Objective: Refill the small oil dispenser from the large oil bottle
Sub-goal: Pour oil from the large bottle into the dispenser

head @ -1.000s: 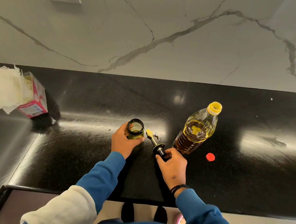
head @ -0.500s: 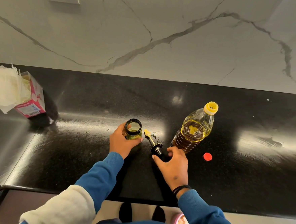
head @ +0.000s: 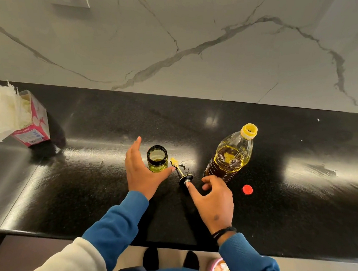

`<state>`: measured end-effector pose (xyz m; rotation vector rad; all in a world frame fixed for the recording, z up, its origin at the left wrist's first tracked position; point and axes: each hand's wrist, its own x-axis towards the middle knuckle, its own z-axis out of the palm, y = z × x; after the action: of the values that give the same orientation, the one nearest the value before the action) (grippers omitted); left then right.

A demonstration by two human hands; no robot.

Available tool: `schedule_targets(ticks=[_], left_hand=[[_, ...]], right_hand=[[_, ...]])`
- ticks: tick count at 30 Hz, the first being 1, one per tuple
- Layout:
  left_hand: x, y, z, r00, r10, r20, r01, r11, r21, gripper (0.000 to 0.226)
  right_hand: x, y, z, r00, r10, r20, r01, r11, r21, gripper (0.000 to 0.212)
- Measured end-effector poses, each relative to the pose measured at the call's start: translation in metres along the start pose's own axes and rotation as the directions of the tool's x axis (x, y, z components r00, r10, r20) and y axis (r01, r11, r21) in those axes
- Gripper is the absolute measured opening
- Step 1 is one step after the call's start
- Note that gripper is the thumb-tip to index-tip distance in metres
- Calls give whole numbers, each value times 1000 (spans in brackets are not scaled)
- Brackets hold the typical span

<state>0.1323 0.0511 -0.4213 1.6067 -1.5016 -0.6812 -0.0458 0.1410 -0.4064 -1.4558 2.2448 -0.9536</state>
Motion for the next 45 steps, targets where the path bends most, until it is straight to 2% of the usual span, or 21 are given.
schedule_targets(ticks=[4, 8, 10, 12, 13, 16, 19, 22, 25, 29, 38, 45], left_hand=[[-10, 32, -3, 928, 355, -111, -342, 931, 126, 112], [-17, 69, 9, 851, 511, -124, -508, 859, 58, 97], [-21, 83, 17, 895, 443, -53, -447, 888, -111, 88], [-22, 94, 23, 946, 303, 114, -261, 922, -287, 82], [-21, 97, 28, 946, 249, 206, -171, 926, -336, 82], [-18, 97, 44, 886, 176, 429, -20, 939, -345, 87], [-19, 97, 61, 813, 155, 561, 39, 947, -318, 87], [-24, 101, 73, 830, 141, 539, 22, 958, -286, 80], [-25, 100, 81, 867, 123, 483, 7, 966, -259, 77], [-21, 98, 85, 875, 107, 472, -1, 976, -220, 75], [-23, 102, 82, 899, 81, 431, 19, 975, -224, 68], [-25, 105, 72, 907, -6, 421, 130, 955, -267, 63]], right_hand=[[4, -4, -16, 995, -46, -94, 58, 990, 126, 29], [11, -6, -35, 976, -79, -204, 126, 965, 228, 21], [14, -1, -43, 966, -84, -244, 144, 960, 239, 24], [17, 7, -49, 962, -69, -265, 135, 961, 242, 29], [17, 12, -51, 961, -55, -270, 122, 963, 239, 31], [17, 27, -55, 970, -17, -243, 68, 977, 201, 30], [17, 40, -52, 984, 71, -164, -49, 989, 136, 33], [24, 47, -43, 984, 149, -103, -141, 987, 77, 60], [36, 50, -36, 993, 111, -39, -105, 984, 145, 78], [48, 51, -33, 997, 75, 22, -78, 969, 236, 79], [65, 35, -36, 999, 32, 21, -38, 914, 405, 89], [78, 23, -42, 997, -78, 12, 67, 919, 388, 80]])
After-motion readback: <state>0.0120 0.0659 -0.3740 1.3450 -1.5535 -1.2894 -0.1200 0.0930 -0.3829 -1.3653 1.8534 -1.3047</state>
